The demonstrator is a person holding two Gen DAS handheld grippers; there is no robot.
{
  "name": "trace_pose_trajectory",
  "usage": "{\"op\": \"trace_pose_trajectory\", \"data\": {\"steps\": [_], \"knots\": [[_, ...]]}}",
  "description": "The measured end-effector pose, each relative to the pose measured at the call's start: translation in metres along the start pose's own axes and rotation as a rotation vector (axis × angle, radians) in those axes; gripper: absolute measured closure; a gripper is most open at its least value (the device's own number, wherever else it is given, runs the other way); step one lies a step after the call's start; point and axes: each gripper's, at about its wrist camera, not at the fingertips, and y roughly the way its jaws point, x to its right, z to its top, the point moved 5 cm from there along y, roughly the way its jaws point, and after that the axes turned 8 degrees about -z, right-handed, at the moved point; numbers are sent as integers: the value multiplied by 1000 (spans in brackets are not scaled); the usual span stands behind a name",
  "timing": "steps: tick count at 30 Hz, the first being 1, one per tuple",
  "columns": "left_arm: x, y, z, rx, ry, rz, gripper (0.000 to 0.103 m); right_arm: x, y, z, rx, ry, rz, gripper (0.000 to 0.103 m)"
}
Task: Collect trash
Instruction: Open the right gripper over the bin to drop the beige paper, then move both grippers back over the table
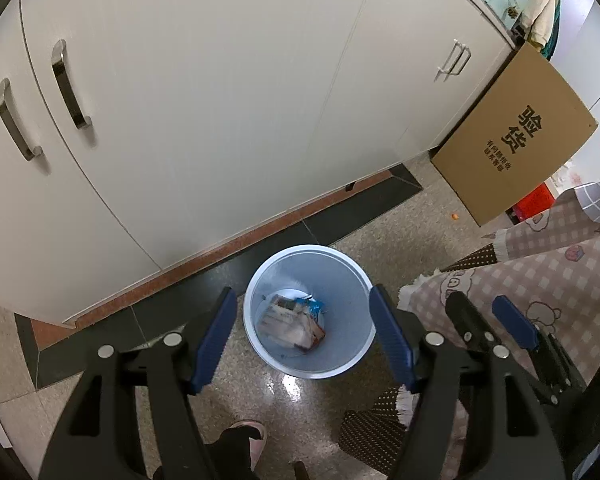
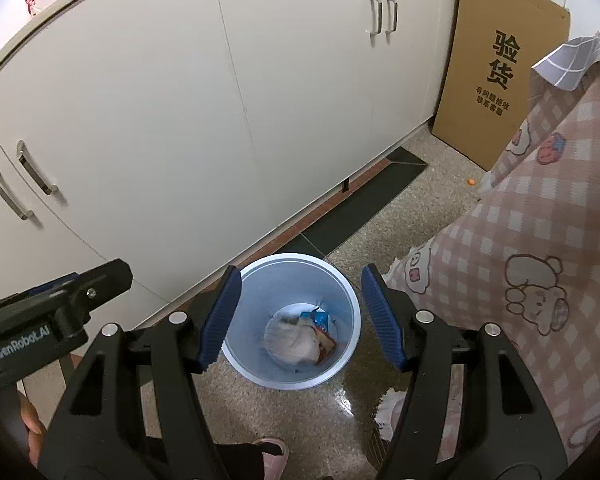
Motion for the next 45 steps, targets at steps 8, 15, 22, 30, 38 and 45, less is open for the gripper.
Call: {"op": "trace_pose_trajectory", "data": {"steps": [8, 15, 22, 30, 38, 45], "knots": [[11, -45, 0, 43, -74, -96, 36, 8, -60, 12, 72, 41, 42, 41], [44, -131, 5, 213, -59, -167, 32, 23, -150, 35, 215, 81, 131, 41], [117, -185, -3, 269, 50, -283, 29, 89, -235, 35, 343, 171, 87, 38], [235, -176, -40, 152, 201, -445, 29, 215, -278, -5, 399, 348, -122, 36], [356, -141, -88, 43, 438, -519, 29, 326, -290, -52, 375, 519, -268, 34], [406, -109, -98, 4, 533, -465, 29, 364, -280, -76, 338, 594, -265, 31]]}}
